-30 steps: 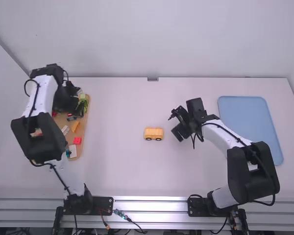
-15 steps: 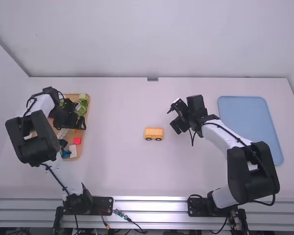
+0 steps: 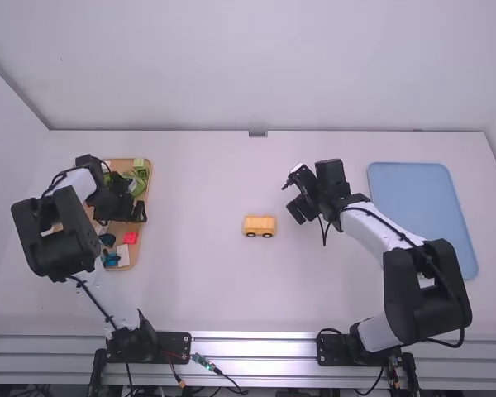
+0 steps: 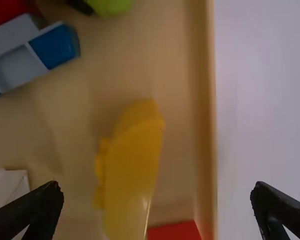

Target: Assemble lego blocks to make yellow taxi

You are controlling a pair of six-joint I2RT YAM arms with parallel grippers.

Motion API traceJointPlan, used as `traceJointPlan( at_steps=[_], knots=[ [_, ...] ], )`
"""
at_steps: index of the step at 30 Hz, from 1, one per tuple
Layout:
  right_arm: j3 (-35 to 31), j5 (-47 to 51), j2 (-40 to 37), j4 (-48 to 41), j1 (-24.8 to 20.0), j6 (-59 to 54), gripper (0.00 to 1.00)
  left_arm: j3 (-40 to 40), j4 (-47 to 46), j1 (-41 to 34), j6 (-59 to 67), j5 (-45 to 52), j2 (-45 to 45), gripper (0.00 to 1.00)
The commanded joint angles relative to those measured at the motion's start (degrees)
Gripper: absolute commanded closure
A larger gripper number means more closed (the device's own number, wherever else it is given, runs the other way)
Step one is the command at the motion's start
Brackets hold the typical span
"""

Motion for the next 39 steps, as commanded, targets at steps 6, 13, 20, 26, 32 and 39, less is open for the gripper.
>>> traceJointPlan(
  at_steps=[6,13,20,26,32,39],
  knots=[
    [2.3,0.1,0.2,-0.1,-0.2,0.1,0.01,-0.4,-0.2,-0.4,-4.3,0.1,-0.9,0.01],
    [3.2,0.1,0.2,-0.1,-0.1,0.1,0.01,-0.3,-0.6,-0.3,-4.5,-5.6,-0.9,0.02],
    [3.2,0.1,0.2,-0.1,-0.1,0.1,0.01,0.0,-0.1,-0.2,-4.6,-3.8,-0.9,0.06],
    [3.2,0.3,0.2,-0.3,-0.2,0.1,0.01,0.1,0.1,-0.2,-4.6,-3.9,-0.9,0.30],
    [3.2,0.3,0.2,-0.3,-0.1,0.1,0.01,-1.5,2.7,-0.2,-4.5,-3.9,-0.9,0.43],
    [3.2,0.3,0.2,-0.3,0.0,0.1,0.01,-5.2,8.7,0.0,-4.4,-3.7,-0.9,0.43]
  ],
)
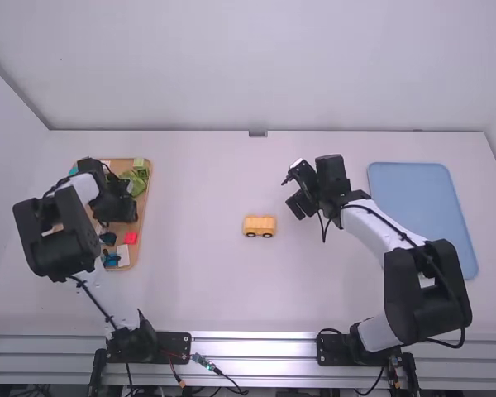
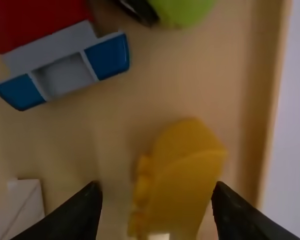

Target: Assemble lego blocks to make yellow taxi

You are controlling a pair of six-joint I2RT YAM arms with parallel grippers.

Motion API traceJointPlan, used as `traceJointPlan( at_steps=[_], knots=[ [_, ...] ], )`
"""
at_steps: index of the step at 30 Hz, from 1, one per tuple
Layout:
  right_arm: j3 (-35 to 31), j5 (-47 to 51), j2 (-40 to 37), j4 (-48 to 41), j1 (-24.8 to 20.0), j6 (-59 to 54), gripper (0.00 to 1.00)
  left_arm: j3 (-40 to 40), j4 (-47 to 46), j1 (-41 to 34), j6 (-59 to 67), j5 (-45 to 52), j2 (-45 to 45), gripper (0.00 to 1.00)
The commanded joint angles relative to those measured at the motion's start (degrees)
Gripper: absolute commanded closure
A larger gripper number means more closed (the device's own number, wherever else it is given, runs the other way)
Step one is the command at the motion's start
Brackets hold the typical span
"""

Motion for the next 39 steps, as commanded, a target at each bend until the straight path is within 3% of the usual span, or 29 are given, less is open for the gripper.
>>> traceJointPlan(
  at_steps=[1,4,7,17,25,30,39],
  knots=[
    [1.3,0.1,0.2,-0.1,0.0,0.2,0.01,-1.6,0.5,0.1,0.1,0.2,-0.9,0.43],
    [1.3,0.1,0.2,-0.1,-0.2,0.2,0.01,-2.4,2.0,-0.2,0.0,0.3,-0.9,0.47],
    [1.3,0.1,0.2,-0.1,-0.1,0.2,0.01,-2.8,2.7,-0.2,0.0,0.2,-0.9,0.59],
    [1.3,0.1,0.2,-0.1,-0.2,0.2,0.01,-2.9,1.1,-0.2,-1.5,0.2,-0.9,0.75],
    [1.3,0.1,0.2,-0.1,-0.2,0.3,0.01,-2.9,1.2,-0.3,-4.1,-0.3,-0.9,0.81],
    [1.3,-0.8,0.2,0.0,-0.1,0.5,0.01,-2.9,1.9,-0.3,-4.1,-0.2,-0.9,0.98],
    [1.5,-0.9,0.1,2.4,0.0,9.9,0.01,-2.9,3.9,-0.5,-15.4,-8.7,-3.9,0.98]
  ],
)
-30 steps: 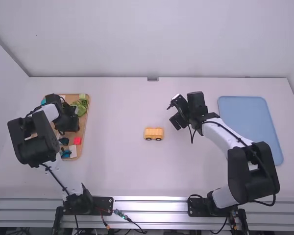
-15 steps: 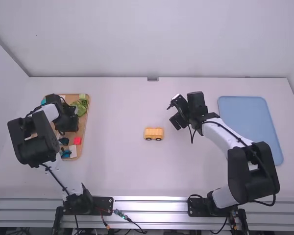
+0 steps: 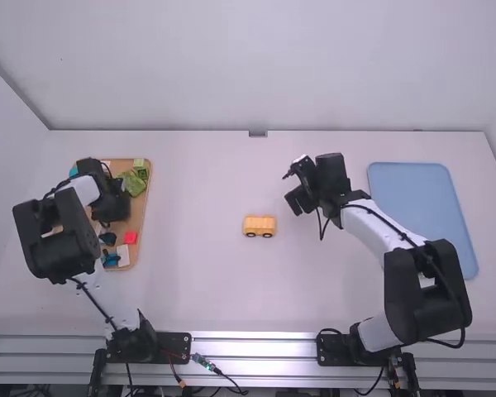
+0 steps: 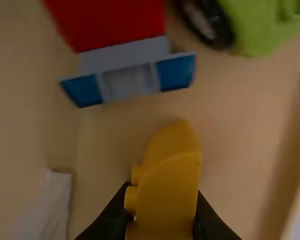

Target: Assemble lego blocks to make yellow taxi

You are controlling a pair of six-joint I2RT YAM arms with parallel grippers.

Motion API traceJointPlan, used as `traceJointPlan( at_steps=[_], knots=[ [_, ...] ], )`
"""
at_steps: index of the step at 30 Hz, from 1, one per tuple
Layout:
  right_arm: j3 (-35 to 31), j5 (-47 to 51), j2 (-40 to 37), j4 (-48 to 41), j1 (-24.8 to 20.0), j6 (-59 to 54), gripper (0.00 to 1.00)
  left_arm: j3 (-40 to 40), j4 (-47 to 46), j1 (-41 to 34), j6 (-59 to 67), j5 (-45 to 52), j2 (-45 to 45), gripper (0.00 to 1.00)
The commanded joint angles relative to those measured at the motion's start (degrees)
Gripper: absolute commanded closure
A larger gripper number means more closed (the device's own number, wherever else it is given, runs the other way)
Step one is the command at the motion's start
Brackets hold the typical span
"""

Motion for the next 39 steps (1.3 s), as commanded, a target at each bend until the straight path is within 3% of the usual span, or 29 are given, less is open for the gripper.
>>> traceJointPlan(
  at_steps=[1,11,15,22,29,34,39],
  knots=[
    [2.1,-1.1,0.1,-0.9,0.0,4.4,0.01,-1.3,-0.9,-0.9,-5.9,-4.7,-4.4,0.98],
    [9.8,-18.8,0.1,-6.5,-0.9,13.4,0.01,-12.3,8.0,-11.6,0.0,-4.7,-22.5,0.98],
    [9.9,-30.4,0.2,-6.2,-2.3,14.4,0.01,-21.4,15.7,-23.4,8.2,-4.7,-33.6,0.98],
    [9.8,-42.7,0.2,-9.9,-4.0,14.4,0.03,-30.7,24.2,-43.0,24.1,-4.9,-44.0,0.98],
    [9.5,-47.8,0.5,-14.9,-1.3,9.8,0.08,-33.6,34.5,-51.7,26.6,-8.2,-43.6,0.98],
    [6.8,-50.7,2.7,-8.1,-0.8,13.5,0.09,-33.0,36.0,-53.2,27.4,-4.9,-41.8,0.98],
    [1.7,-56.9,4.7,4.1,-1.4,18.8,0.09,-31.9,37.7,-54.7,27.5,-2.9,-38.9,0.98]
  ],
)
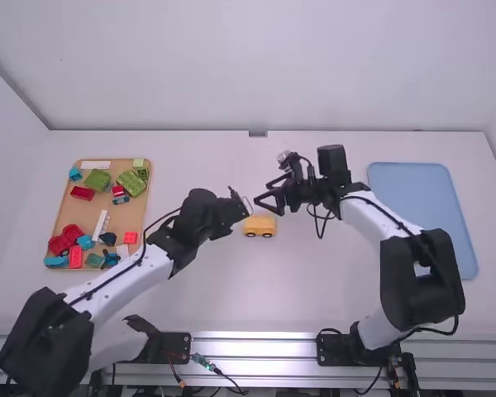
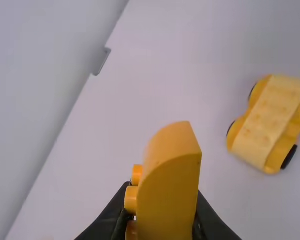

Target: Assemble lego blocks to make yellow taxi

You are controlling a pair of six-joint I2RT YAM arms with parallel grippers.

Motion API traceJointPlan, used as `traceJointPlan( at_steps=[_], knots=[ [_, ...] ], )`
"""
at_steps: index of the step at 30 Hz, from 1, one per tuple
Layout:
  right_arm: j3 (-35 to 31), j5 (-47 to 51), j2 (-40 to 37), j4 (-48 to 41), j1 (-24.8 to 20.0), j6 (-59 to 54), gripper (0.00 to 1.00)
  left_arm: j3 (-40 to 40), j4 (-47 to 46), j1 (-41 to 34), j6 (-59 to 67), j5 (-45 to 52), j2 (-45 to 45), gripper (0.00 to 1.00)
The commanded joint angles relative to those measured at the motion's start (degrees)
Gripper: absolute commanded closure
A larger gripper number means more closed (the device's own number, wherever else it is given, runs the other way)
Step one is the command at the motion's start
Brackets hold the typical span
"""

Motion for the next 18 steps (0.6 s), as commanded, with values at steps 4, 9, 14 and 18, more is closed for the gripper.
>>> traceJointPlan(
  at_steps=[4,9,14,18],
  knots=[
    [-2.8,-2.8,0.7,2.6,1.0,3.4,0.08,2.5,2.5,-0.7,0.6,2.1,3.2,0.98],
    [-2.8,-3.5,0.7,2.6,1.2,5.4,0.11,5.4,2.4,-2.3,0.8,3.8,6.8,0.98],
    [-2.8,-3.5,0.7,2.4,1.2,5.6,0.16,7.1,3.2,-3.6,0.8,2.1,8.7,0.98],
    [-2.8,-3.4,0.7,2.8,1.2,5.6,0.18,7.5,3.2,-4.2,2.2,5.1,8.7,0.98]
  ],
)
